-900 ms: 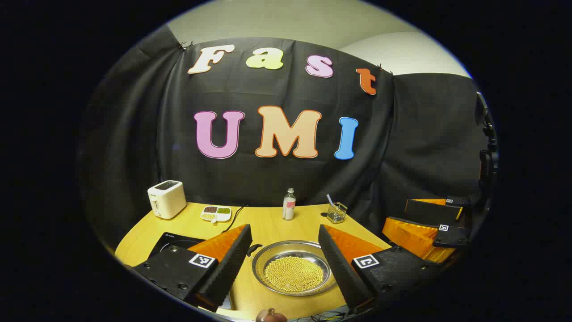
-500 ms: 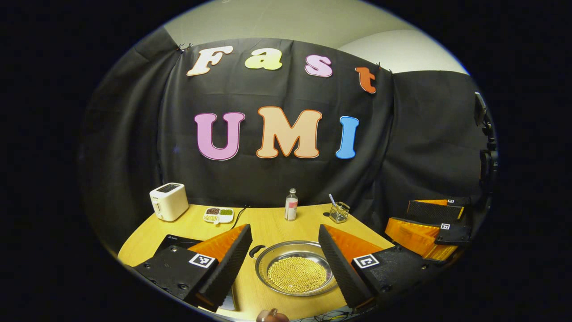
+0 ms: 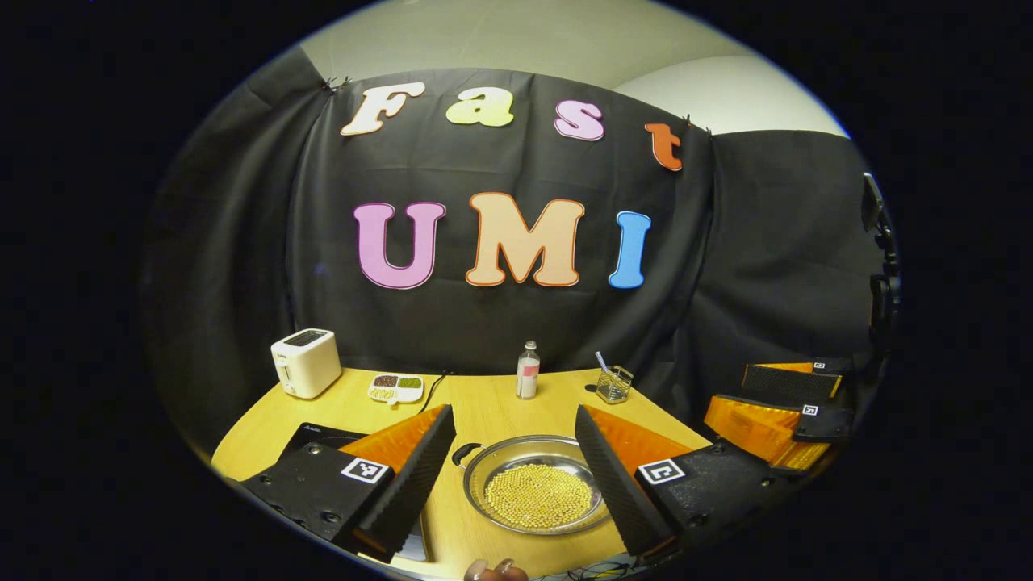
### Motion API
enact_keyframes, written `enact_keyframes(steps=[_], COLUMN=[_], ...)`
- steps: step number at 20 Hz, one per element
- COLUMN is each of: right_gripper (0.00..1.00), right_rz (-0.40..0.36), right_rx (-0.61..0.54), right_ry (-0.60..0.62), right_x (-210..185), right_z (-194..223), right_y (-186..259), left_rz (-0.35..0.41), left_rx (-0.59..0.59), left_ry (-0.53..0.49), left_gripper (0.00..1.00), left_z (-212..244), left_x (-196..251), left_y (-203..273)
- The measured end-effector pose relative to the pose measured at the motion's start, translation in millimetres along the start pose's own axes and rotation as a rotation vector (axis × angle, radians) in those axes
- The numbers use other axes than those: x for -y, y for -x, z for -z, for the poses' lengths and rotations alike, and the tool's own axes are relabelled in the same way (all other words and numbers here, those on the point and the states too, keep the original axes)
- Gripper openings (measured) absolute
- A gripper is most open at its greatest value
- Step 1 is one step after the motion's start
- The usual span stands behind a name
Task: First push the handle of the pot to place it horizontally, then grasp the pot with both hands and set it on the induction cooktop.
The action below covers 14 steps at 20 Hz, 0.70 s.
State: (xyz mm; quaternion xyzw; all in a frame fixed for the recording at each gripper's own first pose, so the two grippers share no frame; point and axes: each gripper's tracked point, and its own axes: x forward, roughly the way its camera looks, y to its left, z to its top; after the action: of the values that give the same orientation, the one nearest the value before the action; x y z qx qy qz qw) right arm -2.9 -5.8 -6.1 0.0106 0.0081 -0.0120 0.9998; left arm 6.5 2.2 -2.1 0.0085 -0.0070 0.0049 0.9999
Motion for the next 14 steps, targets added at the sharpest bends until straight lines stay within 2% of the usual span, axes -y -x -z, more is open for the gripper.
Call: enact_keyframes(steps=[4,5,6,13,14], right_gripper=[0.99,0.90,0.87,0.87,0.78], right_rz=[0.006,0.005,0.006,0.003,0.009], right_rx=[0.005,0.008,0.009,-0.004,0.000], right_ry=[-0.006,-0.004,-0.004,-0.017,-0.020], right_x=[1.5,1.2,2.0,1.7,3.7], right_z=[-1.2,-2.2,-2.5,-0.5,0.3], right_y=[1.3,1.6,1.0,4.4,3.9], left_rz=[0.008,0.008,0.009,0.006,0.005], left_rx=[0.005,0.006,0.005,0.002,0.000], left_ry=[-0.006,-0.005,-0.004,0.006,0.007], left_gripper=[0.96,0.96,0.96,0.96,0.96], left_z=[-0.2,-0.5,0.0,1.0,1.5], left_x=[0.8,0.9,1.3,2.3,2.3], left_y=[-0.8,-1.4,-1.5,-1.4,-1.0])
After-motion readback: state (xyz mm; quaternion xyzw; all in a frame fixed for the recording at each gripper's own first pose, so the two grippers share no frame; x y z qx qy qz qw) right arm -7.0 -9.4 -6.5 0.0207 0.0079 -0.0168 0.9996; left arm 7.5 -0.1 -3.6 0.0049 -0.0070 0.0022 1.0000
